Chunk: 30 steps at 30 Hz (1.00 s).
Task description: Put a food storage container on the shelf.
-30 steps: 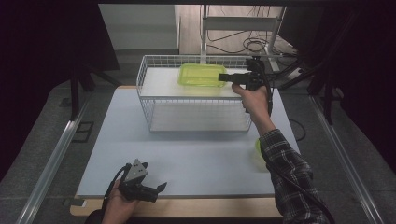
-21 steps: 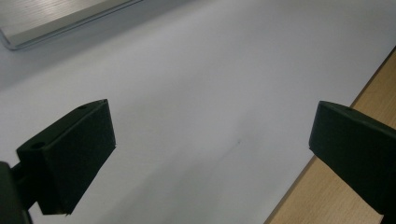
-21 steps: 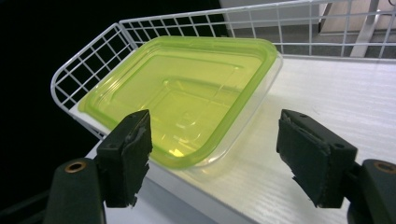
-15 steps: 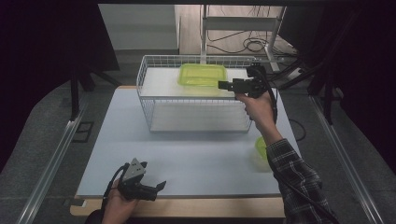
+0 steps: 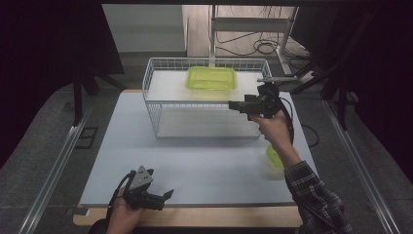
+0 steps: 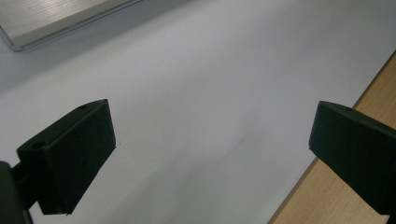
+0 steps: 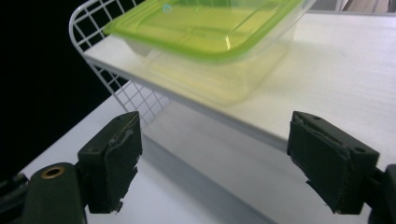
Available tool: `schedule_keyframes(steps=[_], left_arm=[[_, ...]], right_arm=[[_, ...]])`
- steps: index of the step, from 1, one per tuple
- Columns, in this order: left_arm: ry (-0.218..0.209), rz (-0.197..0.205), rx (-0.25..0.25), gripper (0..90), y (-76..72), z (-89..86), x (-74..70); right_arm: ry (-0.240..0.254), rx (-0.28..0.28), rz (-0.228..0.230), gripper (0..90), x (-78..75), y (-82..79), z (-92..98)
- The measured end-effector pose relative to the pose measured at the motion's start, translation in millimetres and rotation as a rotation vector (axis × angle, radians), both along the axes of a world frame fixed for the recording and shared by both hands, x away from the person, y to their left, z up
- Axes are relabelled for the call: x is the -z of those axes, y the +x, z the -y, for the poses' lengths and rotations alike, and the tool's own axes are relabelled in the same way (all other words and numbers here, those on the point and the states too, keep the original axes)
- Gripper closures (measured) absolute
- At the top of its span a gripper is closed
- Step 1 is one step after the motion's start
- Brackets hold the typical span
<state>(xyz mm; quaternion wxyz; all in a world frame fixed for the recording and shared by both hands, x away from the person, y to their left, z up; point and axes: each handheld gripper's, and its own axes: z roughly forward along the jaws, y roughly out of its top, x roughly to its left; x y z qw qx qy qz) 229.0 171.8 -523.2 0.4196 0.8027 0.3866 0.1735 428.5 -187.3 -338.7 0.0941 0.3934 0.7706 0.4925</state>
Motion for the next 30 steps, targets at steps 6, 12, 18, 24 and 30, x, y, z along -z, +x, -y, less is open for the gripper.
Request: schedule_keyframes(steps=[6,12,18,24,30], left_arm=[[0.006,-0.004,0.000,0.3,0.1,0.1,-0.1],[0.007,-0.005,-0.002,0.3,0.0,0.7,0.1],[0.010,-0.006,-0.002,0.3,0.0,0.9,0.2],[0.013,-0.008,0.000,0.3,0.0,1.5,0.4],[0.018,-0.011,0.000,0.3,0.0,2.1,0.8]], right_arm=[[-0.024,-0.030,0.002,15.9,9.9,-13.5,2.2],[-0.043,-0.057,0.009,13.9,21.1,-25.5,5.4],[-0.081,-0.085,0.027,11.0,35.4,-39.4,8.5],[-0.107,-0.116,0.034,8.3,49.9,-51.0,10.5],[-0.133,-0.130,0.041,6.1,64.1,-63.0,13.6]])
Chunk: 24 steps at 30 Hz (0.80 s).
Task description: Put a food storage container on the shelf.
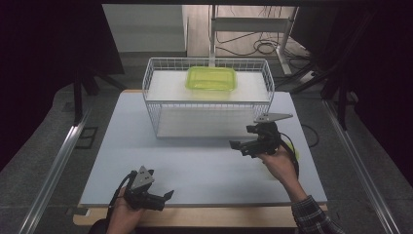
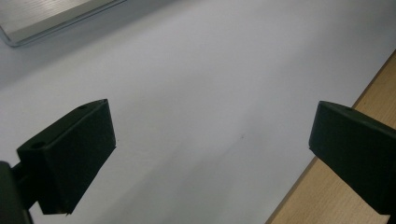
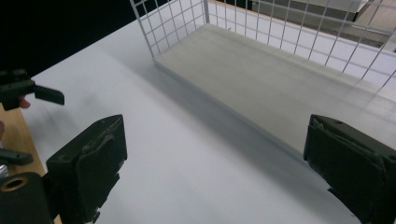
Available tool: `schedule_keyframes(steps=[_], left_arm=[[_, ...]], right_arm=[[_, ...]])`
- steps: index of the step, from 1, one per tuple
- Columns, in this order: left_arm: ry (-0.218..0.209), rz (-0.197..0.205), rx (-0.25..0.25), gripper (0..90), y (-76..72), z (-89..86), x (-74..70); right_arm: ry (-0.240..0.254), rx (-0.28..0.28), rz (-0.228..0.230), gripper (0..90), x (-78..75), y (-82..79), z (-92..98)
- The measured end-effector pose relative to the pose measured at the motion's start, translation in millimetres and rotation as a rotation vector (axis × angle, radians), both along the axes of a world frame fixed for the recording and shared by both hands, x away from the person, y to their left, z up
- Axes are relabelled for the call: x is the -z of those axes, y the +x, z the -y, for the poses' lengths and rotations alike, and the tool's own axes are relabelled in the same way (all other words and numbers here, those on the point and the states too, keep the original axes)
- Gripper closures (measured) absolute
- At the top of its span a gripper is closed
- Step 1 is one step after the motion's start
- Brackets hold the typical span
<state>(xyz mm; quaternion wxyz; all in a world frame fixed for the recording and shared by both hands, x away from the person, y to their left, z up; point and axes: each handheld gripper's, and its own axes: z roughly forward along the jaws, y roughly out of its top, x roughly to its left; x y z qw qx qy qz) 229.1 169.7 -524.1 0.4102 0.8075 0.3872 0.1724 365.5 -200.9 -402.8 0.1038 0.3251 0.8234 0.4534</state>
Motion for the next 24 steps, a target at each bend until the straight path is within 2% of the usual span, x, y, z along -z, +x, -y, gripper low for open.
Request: schedule_keyframes(steps=[7,11,14,17,24], left_arm=[[0.006,-0.001,0.003,0.3,0.2,0.7,0.4],[0.009,-0.003,0.002,0.3,0.4,0.8,0.6],[0.014,-0.003,0.004,0.3,0.4,1.2,0.7],[0.024,-0.007,0.005,0.3,0.4,2.1,1.3],[0.030,-0.006,0.007,0.3,0.3,2.4,1.3]], right_arm=[[-0.006,-0.017,-0.021,5.7,20.2,-11.0,7.4],[-0.011,-0.011,-0.006,5.3,30.6,-16.6,11.9],[0.006,-0.015,0.015,5.4,39.7,-23.2,14.5],[0.014,-0.026,0.014,5.3,48.0,-29.7,15.0],[-0.013,-0.015,-0.003,5.4,65.0,-41.3,16.7]])
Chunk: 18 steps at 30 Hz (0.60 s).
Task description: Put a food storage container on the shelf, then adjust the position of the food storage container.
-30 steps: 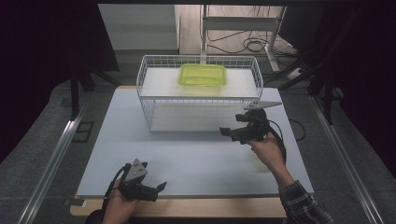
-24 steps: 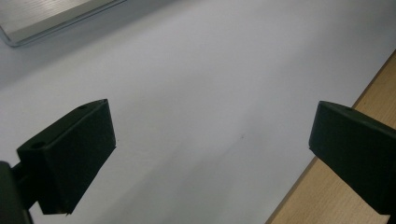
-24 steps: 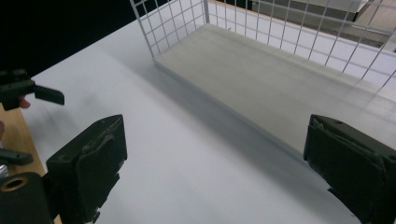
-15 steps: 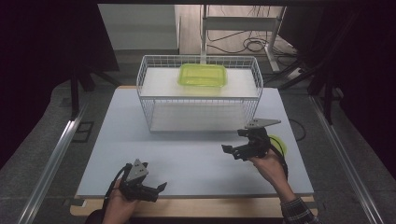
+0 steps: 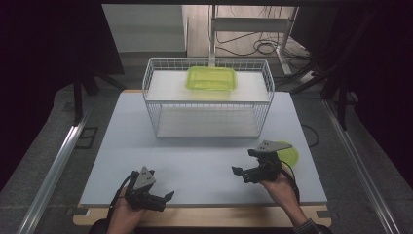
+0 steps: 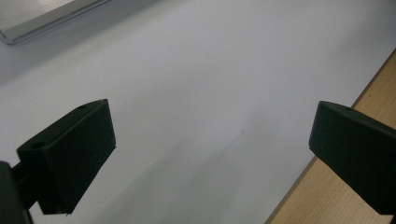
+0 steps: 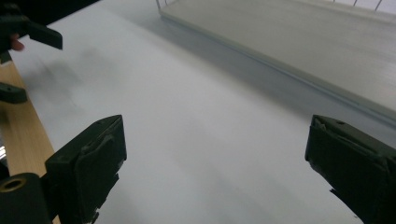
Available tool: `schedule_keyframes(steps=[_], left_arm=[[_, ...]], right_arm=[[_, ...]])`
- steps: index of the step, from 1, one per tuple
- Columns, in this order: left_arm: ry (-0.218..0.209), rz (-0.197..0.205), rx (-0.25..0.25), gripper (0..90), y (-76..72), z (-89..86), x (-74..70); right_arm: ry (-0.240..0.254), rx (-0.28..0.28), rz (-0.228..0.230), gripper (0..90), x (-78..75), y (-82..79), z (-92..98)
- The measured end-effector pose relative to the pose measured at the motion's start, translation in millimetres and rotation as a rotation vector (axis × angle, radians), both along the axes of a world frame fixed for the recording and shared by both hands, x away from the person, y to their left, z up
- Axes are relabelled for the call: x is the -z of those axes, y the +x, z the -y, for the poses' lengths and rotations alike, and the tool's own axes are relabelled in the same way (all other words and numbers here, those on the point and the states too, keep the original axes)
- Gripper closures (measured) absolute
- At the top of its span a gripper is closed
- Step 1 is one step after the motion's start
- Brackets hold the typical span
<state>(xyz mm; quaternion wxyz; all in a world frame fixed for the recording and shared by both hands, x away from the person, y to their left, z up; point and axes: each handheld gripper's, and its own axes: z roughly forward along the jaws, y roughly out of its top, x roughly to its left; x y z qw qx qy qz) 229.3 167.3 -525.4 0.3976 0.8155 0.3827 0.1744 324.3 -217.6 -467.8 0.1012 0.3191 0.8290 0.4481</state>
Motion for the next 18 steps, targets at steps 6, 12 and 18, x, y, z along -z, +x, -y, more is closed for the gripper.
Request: schedule_keyframes(steps=[6,12,18], left_arm=[[0.000,0.000,0.001,0.3,-0.1,0.1,0.0],[-0.001,0.000,0.002,0.3,-0.4,0.1,-0.2],[0.002,0.000,0.006,0.3,0.1,0.2,0.1]], right_arm=[[-0.032,0.011,-0.015,5.2,9.8,-2.2,2.4],[-0.063,0.019,-0.027,5.1,17.0,-1.2,4.3],[-0.070,0.029,-0.050,3.6,15.8,-0.1,6.6]])
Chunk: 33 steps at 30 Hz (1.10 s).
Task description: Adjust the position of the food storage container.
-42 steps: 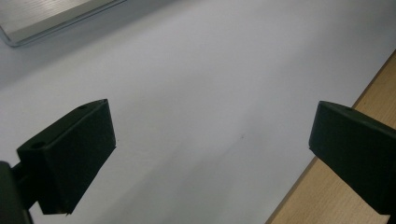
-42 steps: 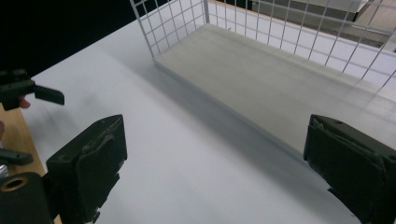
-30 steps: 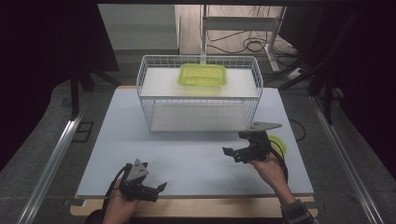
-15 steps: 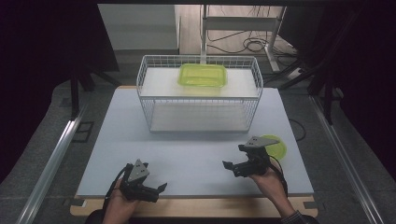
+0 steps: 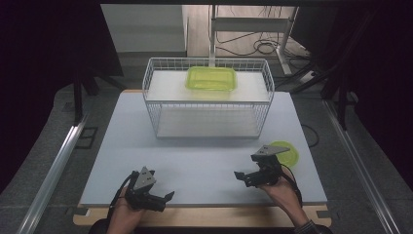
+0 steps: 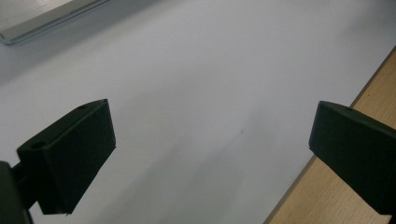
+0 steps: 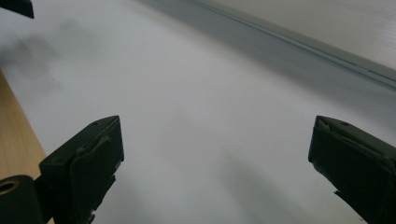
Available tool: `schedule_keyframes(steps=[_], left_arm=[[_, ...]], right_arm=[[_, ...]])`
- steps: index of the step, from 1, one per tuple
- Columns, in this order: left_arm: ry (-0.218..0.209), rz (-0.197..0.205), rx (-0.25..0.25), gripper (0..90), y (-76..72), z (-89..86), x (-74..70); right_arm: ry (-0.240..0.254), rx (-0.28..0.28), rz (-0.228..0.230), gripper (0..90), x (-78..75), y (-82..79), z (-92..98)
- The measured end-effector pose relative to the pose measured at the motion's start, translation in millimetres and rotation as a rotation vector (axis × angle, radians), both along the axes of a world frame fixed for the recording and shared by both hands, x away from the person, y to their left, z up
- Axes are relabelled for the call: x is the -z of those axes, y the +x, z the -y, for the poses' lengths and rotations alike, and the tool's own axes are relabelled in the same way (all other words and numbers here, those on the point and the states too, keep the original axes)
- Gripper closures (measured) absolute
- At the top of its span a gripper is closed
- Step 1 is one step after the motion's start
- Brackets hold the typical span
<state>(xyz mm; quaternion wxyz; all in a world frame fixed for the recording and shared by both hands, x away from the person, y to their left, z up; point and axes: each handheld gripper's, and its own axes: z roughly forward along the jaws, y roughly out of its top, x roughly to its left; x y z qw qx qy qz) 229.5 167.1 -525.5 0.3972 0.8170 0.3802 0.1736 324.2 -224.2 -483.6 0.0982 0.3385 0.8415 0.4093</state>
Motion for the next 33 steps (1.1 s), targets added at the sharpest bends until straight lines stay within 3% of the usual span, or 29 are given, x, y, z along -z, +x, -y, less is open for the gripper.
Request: schedule_keyframes(steps=[3,7,12,20,23,33], left_arm=[[0.000,-0.001,0.001,0.3,-0.1,0.0,0.0],[0.003,-0.001,0.003,0.3,0.1,0.4,0.1],[0.004,-0.004,0.003,0.3,0.3,0.6,0.3],[0.009,-0.005,0.005,0.3,0.5,1.2,0.8],[0.011,-0.005,0.005,0.3,0.3,1.3,0.8],[0.018,-0.011,0.002,0.3,1.0,2.0,1.7]], right_arm=[[-0.008,0.023,-0.007,7.3,-3.8,0.3,0.8],[0.008,0.061,-0.021,26.0,-10.8,1.3,7.9],[0.010,0.116,0.014,48.8,-21.1,7.1,25.6],[-0.043,0.214,0.052,78.5,-29.1,17.9,57.2],[-0.053,0.251,0.045,88.5,-30.5,23.8,72.9],[-0.060,0.406,0.073,89.4,-33.4,33.7,123.7]])
